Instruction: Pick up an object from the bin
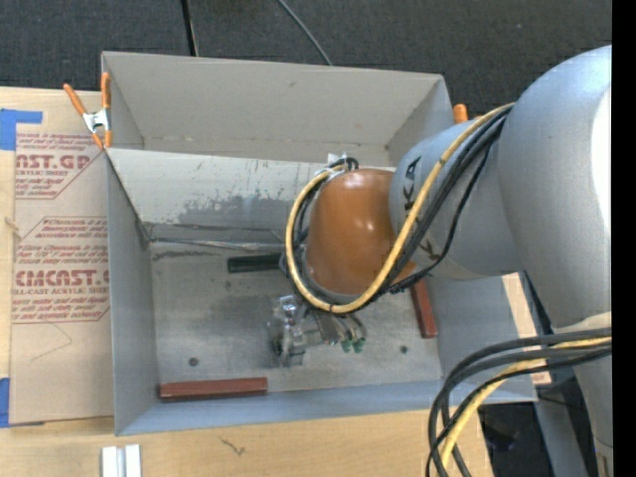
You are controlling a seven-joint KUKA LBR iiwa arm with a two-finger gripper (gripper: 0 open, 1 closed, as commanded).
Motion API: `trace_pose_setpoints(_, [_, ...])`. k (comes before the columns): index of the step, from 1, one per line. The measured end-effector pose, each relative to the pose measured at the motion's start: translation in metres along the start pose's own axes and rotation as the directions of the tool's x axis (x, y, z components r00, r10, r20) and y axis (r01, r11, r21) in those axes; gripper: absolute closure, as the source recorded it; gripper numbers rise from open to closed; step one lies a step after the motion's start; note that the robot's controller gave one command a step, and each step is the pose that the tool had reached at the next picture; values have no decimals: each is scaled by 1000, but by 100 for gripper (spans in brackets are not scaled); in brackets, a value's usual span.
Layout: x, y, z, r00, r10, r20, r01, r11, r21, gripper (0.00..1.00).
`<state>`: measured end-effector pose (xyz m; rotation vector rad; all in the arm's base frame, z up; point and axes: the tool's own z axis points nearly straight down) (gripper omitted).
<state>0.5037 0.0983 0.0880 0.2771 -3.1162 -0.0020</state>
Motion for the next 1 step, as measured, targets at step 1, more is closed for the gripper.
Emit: trace_pose_setpoints(1, [12,15,-134,1000,6,13,-6,1000,2,100])
